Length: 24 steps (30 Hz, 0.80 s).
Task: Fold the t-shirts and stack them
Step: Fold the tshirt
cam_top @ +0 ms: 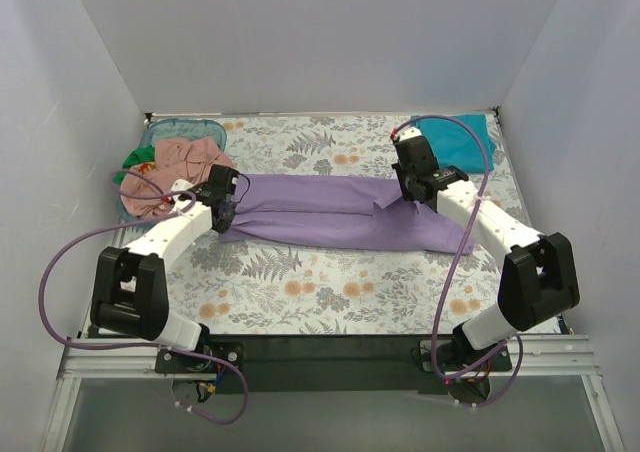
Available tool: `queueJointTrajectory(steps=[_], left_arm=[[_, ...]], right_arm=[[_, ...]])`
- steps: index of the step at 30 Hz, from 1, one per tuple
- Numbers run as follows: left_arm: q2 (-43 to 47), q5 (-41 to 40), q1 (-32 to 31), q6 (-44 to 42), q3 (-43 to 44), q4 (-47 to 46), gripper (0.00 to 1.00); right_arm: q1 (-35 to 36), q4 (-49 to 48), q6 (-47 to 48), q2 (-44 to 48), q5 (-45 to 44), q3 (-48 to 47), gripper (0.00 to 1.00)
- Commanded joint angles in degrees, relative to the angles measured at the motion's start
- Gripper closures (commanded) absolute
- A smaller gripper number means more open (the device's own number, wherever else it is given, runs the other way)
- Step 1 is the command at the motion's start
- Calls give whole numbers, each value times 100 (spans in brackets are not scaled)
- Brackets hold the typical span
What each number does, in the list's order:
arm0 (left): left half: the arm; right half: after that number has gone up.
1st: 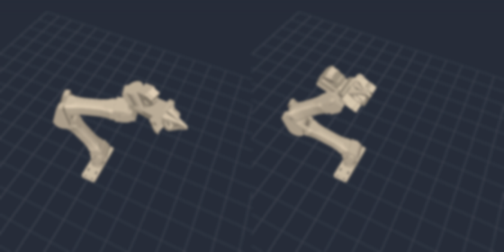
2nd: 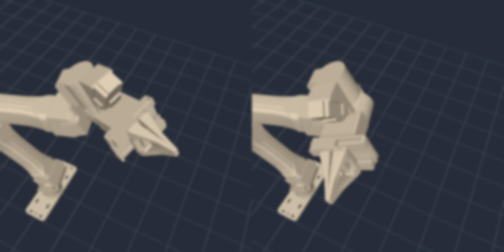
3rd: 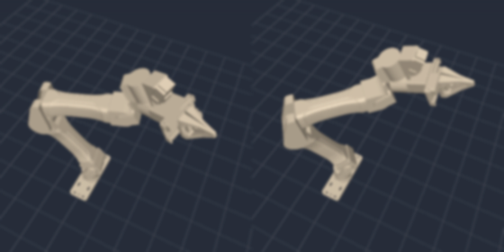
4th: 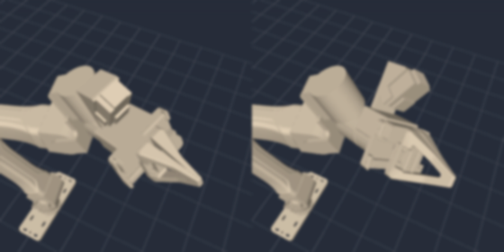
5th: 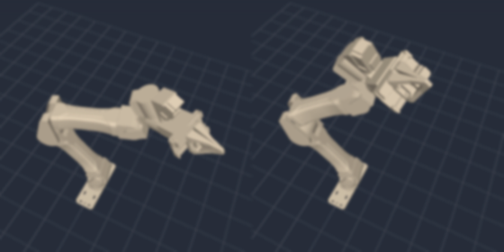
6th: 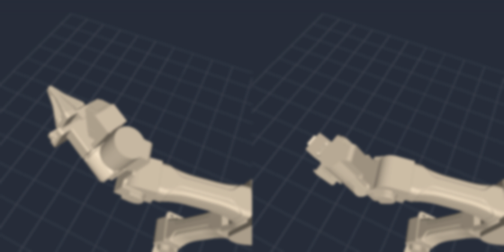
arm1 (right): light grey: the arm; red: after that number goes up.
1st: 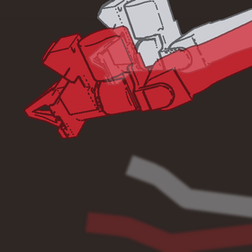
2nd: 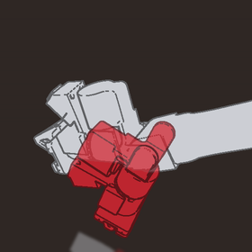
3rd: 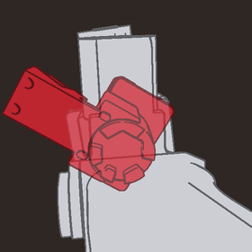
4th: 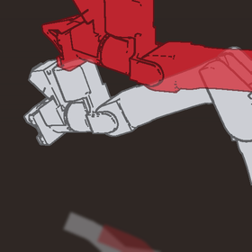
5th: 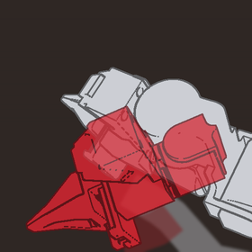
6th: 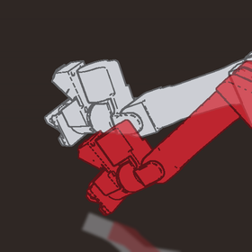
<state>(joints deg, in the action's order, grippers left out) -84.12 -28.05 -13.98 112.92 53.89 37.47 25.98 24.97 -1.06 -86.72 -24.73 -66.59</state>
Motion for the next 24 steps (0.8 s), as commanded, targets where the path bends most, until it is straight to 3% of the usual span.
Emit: queueJointTrajectory(steps=[1, 10, 17, 20, 21, 24], left_arm=[[526, -429, 44, 326, -193, -108, 100], [1073, -429, 62, 415, -862, -882, 100], [-60, -306, 123, 230, -248, -786, 100], [-631, -332, 228, 370, 182, -312, 86], [-867, -376, 246, 440, 453, -172, 63], [-1080, -359, 273, 406, 859, 338, 41]], right_arm=[[-40, -230, 45, 93, -330, -180, 96], [-137, -230, -26, 77, -384, -126, 95], [-207, -361, -17, -503, -357, -486, 94], [-251, -449, -34, -933, -409, -706, 90], [-268, -475, -43, -1187, -497, -907, 89], [-321, -476, -140, -1741, -900, -1425, 83]])
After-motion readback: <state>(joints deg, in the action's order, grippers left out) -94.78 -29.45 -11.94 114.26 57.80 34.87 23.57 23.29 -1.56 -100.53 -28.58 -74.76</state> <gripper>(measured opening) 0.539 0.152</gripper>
